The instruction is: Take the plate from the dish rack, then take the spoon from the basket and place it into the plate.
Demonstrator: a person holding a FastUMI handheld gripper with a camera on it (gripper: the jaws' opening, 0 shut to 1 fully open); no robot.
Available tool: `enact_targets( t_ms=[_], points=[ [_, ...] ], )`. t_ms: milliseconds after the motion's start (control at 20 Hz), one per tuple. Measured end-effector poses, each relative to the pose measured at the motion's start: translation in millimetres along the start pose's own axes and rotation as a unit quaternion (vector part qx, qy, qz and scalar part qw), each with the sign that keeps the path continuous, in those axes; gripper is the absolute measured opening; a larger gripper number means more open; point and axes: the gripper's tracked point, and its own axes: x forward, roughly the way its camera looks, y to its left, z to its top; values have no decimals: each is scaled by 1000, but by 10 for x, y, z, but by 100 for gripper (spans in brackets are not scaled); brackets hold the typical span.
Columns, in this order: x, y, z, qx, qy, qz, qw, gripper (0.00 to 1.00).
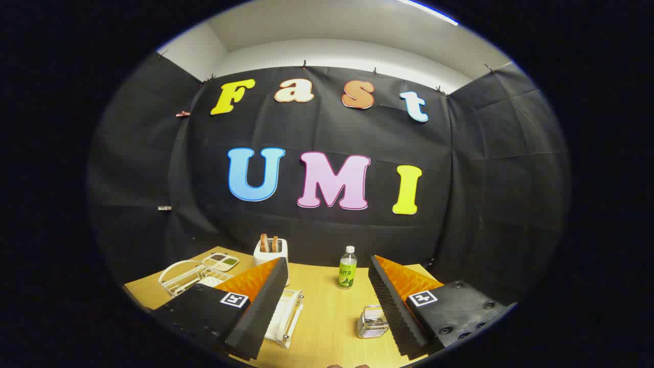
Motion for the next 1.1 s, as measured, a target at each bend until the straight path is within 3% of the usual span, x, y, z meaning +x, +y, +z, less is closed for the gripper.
enact_targets(
  t_ms=[650,1100],
  points=[
    [138,52,-118,7,25,0,1000,97],
    [142,237,-173,6,43,23,999,97]
  ],
)
